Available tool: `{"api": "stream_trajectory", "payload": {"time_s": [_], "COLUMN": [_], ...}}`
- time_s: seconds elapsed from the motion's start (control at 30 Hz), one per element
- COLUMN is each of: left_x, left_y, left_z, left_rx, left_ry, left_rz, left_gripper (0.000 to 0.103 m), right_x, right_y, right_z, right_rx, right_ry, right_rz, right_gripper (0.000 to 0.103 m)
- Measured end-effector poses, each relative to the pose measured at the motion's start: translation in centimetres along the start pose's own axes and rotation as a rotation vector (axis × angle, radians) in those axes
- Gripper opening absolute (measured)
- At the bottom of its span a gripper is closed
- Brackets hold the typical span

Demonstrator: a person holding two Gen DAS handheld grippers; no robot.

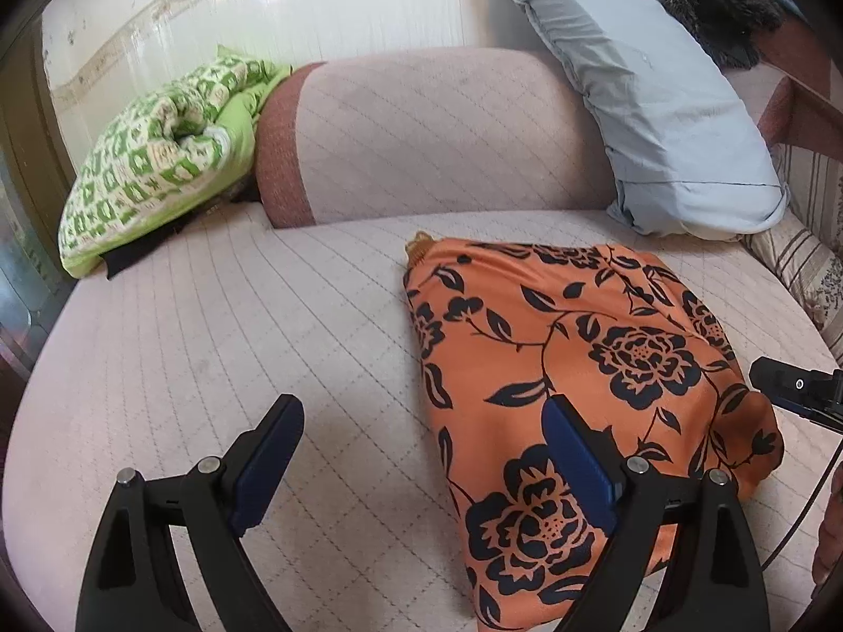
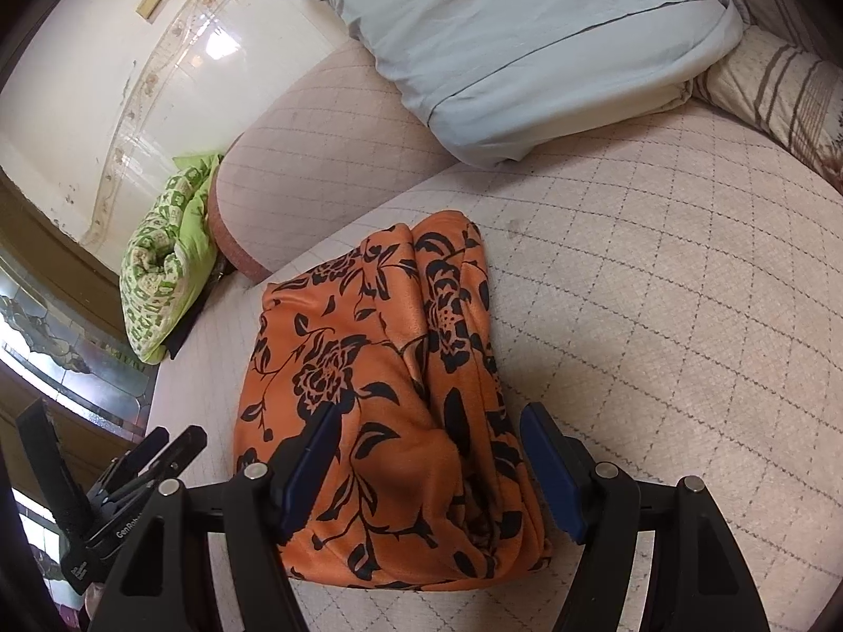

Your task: Fold small clothes

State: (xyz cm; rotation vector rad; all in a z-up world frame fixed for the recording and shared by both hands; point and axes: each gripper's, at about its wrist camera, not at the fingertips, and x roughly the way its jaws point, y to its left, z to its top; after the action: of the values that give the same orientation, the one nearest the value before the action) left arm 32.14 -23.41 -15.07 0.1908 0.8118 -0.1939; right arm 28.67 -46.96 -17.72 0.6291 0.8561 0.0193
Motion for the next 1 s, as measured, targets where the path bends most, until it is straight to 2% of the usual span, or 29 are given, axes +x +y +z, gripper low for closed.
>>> {"api": "stream_trajectory", "payload": {"time_s": [0.3, 1.0], "left_x": [-1.5, -0.3], "left_y": [-1.1, -1.3], "left_z": [0.5, 0.3], "left_rx": [0.03, 0.03], "left_ry": [-0.055, -0.033], "left_rz": [0.004, 0.003], "left_gripper": [0.092, 0.092], "right_x": [-0.1, 0.7], "right_y": [-0.1, -0.2], "right_z": [0.0, -0.2], "right_rx": [0.002, -0.001], "right_ry": [-0.003, 0.007], "right_rz": [0.004, 0.008], "right_gripper": [0.073, 0.073]}}
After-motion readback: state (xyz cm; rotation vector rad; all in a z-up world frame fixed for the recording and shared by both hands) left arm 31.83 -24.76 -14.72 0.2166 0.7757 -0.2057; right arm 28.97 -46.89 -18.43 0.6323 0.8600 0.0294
